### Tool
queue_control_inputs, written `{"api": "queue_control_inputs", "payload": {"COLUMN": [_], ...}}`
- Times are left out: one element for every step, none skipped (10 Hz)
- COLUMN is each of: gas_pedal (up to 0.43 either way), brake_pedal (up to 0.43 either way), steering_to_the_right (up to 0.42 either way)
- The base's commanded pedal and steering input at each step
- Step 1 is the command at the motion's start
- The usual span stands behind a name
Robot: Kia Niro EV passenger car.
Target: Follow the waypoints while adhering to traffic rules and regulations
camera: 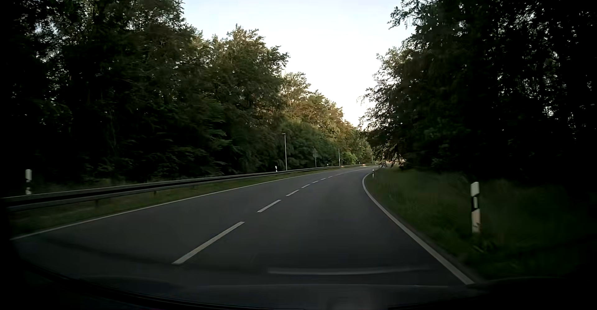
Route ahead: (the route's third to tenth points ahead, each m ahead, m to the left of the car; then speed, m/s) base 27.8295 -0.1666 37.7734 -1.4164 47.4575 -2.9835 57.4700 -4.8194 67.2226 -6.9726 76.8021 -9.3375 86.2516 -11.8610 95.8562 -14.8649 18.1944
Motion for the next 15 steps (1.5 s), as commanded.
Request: {"api": "queue_control_inputs", "payload": {"gas_pedal": [0.110, 0.110, 0.110, 0.110, 0.110, 0.110, 0.110, 0.110, 0.110, 0.110, 0.110, 0.110, 0.110, 0.110, 0.110], "brake_pedal": [0.012, 0.018, 0.012, 0.012, 0.012, 0.012, 0.012, 0.012, 0.012, 0.012, 0.012, 0.012, 0.012, 0.012, 0.012], "steering_to_the_right": [0.018, 0.019, 0.019, 0.019, 0.019, 0.019, 0.019, 0.019, 0.019, 0.019, 0.019, 0.019, 0.019, 0.019, 0.018]}}
